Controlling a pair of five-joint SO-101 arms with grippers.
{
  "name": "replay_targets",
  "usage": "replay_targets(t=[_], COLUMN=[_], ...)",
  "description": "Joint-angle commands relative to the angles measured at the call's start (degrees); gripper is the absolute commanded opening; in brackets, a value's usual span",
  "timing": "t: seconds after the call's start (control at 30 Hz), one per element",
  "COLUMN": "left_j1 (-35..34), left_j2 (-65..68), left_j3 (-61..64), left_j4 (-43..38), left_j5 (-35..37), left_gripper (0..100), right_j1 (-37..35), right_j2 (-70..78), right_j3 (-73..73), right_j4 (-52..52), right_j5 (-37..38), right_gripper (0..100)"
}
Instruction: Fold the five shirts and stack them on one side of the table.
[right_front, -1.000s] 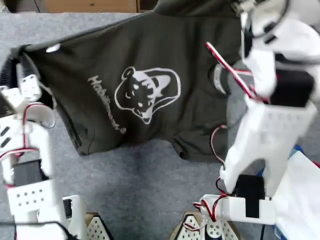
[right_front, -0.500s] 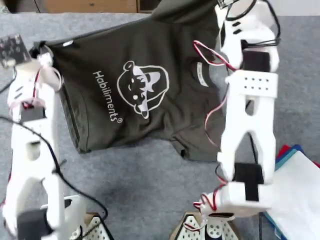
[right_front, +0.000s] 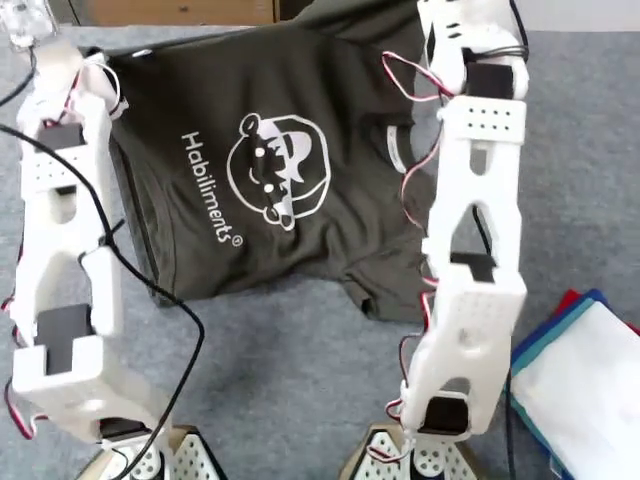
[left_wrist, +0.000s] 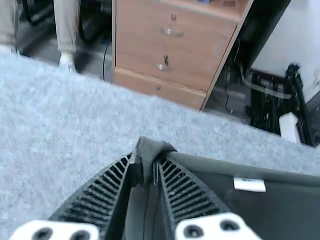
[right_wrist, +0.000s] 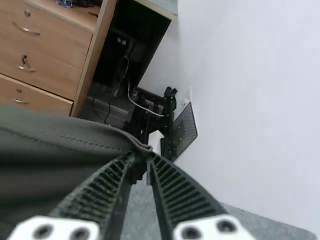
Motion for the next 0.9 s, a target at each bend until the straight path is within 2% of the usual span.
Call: replay_targets(t=[0.0,0.3,0.5,0.6,0.73,0.87], left_j1=[0.00,2.81,2.64,2.46,2.99,3.16], left_j2=[1.63,2.51,2.77,2.77,2.42,1.89], left_j3=[-7.30,-6.68,-6.59,-5.89,-1.23,6.33], left_j4=[5.01,24.62,35.87,38.86,39.21,39.03], left_j5=[0.18,-4.48,1.32,3.16,3.16,3.08], left_gripper=[2,2,2,2,2,2], right_j1=[-0.48,-1.01,-2.33,-2.33,-2.15,1.89], right_j2=[4.79,9.45,9.54,9.54,9.63,9.89], right_j3=[-14.99,-31.08,-33.45,-34.07,-36.88,-40.84], right_j4=[7.38,33.41,45.80,50.90,58.73,62.59], right_j5=[0.00,5.19,2.90,0.00,-0.18,1.41], right_gripper=[0.6,0.6,0.5,0.5,0.5,0.5])
